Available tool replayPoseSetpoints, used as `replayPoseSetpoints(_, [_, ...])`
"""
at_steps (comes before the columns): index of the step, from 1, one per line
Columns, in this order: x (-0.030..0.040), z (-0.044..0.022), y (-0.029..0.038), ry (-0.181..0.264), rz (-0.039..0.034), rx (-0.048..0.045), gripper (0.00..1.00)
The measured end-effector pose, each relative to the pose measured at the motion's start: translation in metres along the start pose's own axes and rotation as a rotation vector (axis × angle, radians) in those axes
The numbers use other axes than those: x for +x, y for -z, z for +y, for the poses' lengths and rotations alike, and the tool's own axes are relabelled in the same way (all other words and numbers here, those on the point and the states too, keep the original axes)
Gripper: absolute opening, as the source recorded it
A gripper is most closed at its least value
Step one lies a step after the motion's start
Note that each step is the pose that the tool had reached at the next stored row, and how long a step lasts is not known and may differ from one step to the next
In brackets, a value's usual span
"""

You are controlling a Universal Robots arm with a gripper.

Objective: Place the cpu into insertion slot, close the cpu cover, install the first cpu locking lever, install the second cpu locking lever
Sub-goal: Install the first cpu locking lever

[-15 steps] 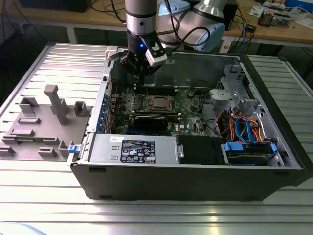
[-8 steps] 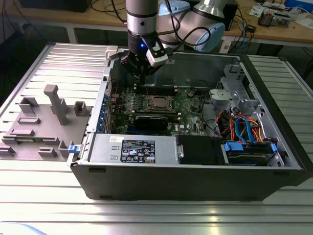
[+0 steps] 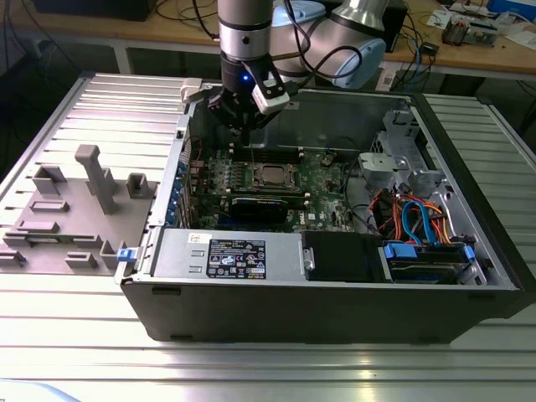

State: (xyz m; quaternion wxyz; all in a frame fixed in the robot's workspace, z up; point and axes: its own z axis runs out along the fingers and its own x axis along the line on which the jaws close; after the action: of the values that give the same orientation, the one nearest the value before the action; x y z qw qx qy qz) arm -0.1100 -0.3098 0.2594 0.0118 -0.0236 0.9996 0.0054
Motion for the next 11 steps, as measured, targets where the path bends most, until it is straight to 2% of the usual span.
replayPoseSetpoints(11, [-0.003, -0.0002, -0.0001, 0.0, 0.0, 0.0, 0.11])
